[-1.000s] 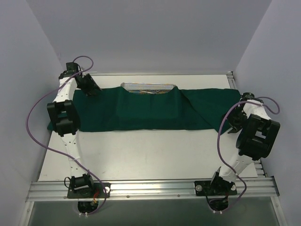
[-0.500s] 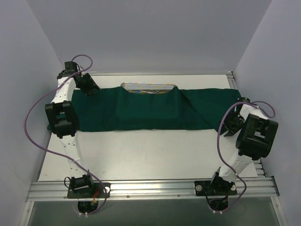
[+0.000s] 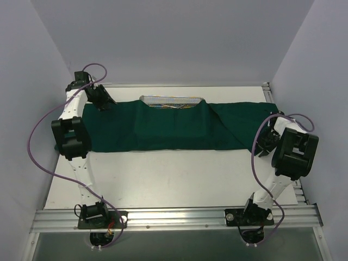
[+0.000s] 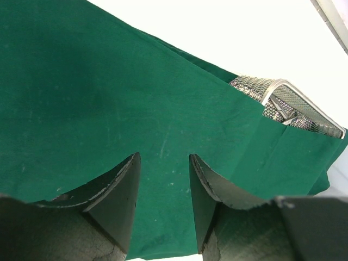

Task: Open and lay out the surgical kit
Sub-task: Open the surgical kit at the center of the board.

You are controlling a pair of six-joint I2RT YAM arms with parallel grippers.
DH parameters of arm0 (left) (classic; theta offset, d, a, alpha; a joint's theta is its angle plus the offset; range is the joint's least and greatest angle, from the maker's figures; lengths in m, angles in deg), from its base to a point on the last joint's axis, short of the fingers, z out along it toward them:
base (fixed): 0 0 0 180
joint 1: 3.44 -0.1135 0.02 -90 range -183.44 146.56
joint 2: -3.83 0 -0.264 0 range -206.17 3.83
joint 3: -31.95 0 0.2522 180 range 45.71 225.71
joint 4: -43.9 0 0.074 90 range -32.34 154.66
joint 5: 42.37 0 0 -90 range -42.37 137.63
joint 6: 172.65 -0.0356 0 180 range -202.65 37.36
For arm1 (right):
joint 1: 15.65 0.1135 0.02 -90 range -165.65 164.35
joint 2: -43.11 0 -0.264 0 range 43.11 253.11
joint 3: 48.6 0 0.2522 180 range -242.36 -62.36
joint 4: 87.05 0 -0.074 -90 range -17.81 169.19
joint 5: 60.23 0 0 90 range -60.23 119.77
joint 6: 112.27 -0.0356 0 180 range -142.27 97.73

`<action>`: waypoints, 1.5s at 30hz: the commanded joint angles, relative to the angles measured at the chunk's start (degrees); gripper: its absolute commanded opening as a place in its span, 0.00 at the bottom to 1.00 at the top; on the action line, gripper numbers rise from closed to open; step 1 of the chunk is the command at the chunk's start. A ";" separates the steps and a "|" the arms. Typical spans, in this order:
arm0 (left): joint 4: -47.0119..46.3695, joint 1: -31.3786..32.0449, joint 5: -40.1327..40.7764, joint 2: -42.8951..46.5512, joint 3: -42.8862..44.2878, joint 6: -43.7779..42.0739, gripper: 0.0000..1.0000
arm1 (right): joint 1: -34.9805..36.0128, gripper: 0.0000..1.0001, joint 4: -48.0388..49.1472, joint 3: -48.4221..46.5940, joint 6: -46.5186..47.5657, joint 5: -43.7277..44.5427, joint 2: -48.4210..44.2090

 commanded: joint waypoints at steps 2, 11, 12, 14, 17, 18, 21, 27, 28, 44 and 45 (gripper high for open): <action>-1.70 0.01 -0.31 4.53 -0.58 -0.91 0.50 | 2.14 0.28 0.26 0.85 0.27 4.04 4.67; -1.53 0.01 -0.40 4.45 0.03 -1.09 0.50 | 3.20 0.03 -0.43 -1.24 0.71 3.95 4.77; -1.44 0.01 -0.40 4.36 0.30 -1.09 0.50 | 3.11 0.01 -0.87 -2.04 0.97 3.95 4.50; -0.91 -0.17 -0.22 3.83 1.61 -1.17 0.50 | 3.46 0.00 -3.06 -4.66 1.24 4.48 3.19; 0.23 -0.25 0.74 2.87 3.28 -1.61 0.50 | 4.51 0.00 -6.05 -7.05 1.42 4.04 0.99; 0.40 -0.52 1.44 2.69 4.42 -1.70 0.50 | 4.78 0.00 -6.85 -8.36 1.33 3.78 0.46; 1.19 -0.96 2.32 1.20 6.62 -2.23 0.51 | 5.66 0.00 -9.31 -9.69 0.89 2.99 -1.82; 3.57 -1.92 6.19 -2.76 12.60 -3.02 0.52 | 6.36 0.00 -12.12 -12.24 1.42 -2.54 -7.35; 2.96 -2.27 6.54 -2.94 12.52 -2.41 0.52 | 6.36 0.00 -12.39 -12.50 1.50 -3.16 -8.06; -2.32 -1.93 14.12 -16.55 26.93 -6.36 0.54 | 8.03 0.00 -11.86 -16.19 4.49 -12.31 -13.61; -3.28 -1.66 11.93 -17.43 27.80 -6.36 0.52 | 8.12 0.00 -11.95 -16.28 4.67 -12.13 -13.52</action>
